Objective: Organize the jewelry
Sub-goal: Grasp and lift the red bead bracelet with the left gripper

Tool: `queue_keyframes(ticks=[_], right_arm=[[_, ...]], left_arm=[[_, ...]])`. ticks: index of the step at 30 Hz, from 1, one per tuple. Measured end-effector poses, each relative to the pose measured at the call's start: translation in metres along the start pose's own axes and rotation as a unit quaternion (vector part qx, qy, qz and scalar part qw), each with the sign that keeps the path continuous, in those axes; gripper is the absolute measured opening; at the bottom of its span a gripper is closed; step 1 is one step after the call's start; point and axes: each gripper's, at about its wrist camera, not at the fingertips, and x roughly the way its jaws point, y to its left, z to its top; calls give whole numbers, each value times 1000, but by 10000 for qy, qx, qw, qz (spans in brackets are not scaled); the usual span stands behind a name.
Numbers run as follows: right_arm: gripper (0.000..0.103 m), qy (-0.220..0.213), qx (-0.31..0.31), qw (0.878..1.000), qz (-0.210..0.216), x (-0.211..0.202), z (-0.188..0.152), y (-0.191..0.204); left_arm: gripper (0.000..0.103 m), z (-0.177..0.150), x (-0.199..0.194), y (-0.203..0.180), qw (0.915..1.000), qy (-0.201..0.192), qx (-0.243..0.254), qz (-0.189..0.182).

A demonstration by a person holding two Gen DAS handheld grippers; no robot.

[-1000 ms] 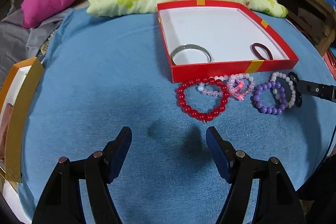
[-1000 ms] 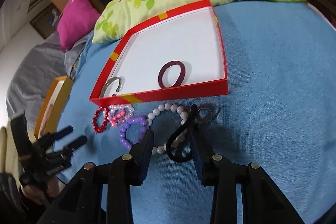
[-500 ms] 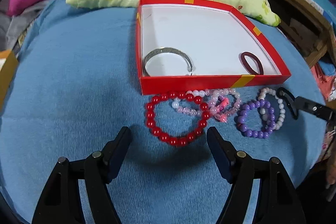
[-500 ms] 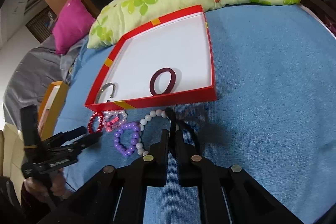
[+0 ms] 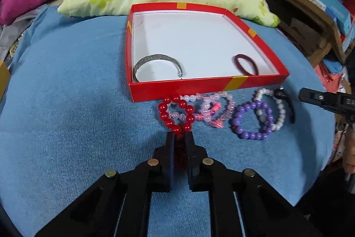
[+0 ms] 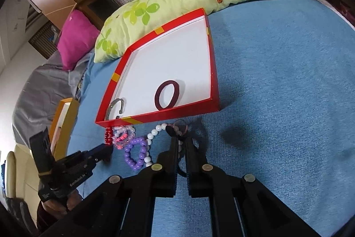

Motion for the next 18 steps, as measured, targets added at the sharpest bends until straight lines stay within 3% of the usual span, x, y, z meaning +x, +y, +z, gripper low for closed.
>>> queue_keyframes(ticks=[6, 8, 9, 10, 11, 13, 15, 18], right_arm=[[7, -23, 19, 10000, -22, -3, 1, -1], [16, -16, -3, 10000, -69, -2, 1, 1], [33, -33, -103, 9997, -227, 0, 1, 5], [57, -58, -192, 9993, -318, 1, 0, 9], [67, -59, -262, 9990, -359, 3, -2, 12], [68, -83, -361, 9987, -345, 7, -4, 16], [68, 6, -473, 9983, -328, 11, -5, 17], [67, 196, -526, 9978, -357, 23, -9, 17]], left_arm=[[10, -6, -11, 1, 9999, -60, 106, 8], [10, -7, -11, 3, 9999, -49, 106, 80], [10, -6, -11, 4, 9999, -45, 95, 123], [10, -5, -11, 6, 9999, -35, 62, 143], [11, -5, -11, 8, 9999, -24, 10, 117], [22, -4, -12, 10, 9999, -40, -67, 71], [65, -3, -12, 9, 9999, -78, -90, 93], [71, -2, -7, 4, 9998, -74, 1, 165]])
